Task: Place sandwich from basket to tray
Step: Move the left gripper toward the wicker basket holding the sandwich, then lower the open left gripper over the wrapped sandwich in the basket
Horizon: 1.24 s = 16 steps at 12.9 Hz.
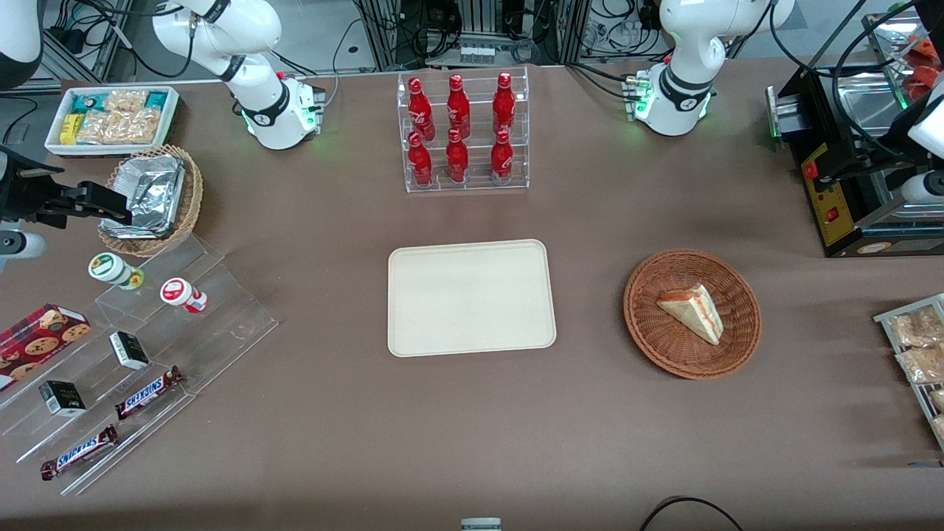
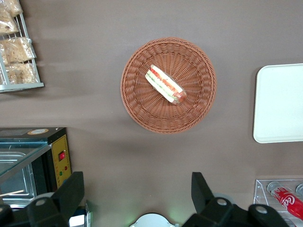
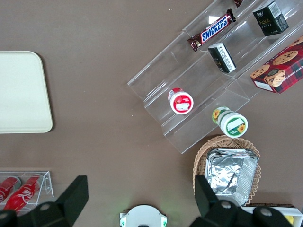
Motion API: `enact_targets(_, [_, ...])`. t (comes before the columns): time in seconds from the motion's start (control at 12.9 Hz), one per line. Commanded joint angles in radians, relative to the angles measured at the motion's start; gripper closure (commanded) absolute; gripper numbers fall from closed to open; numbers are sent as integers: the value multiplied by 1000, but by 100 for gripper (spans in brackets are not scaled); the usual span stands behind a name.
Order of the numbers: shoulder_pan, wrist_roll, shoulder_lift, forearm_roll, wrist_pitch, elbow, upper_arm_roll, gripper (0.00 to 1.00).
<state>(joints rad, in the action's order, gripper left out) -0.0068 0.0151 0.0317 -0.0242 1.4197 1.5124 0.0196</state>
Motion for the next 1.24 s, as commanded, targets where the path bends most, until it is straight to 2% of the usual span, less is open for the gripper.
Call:
enact_targets(0.0, [-9,-6,8,-3,21,6,-6,0])
enact_targets(0.31, [10,-1,-30,-3,33,15,-6,0])
enact_targets(0.54, [16,17,-78,-5,144,99,-6,0])
enact_targets(1.16, [4,438,-73,-2,611,475,-1,0])
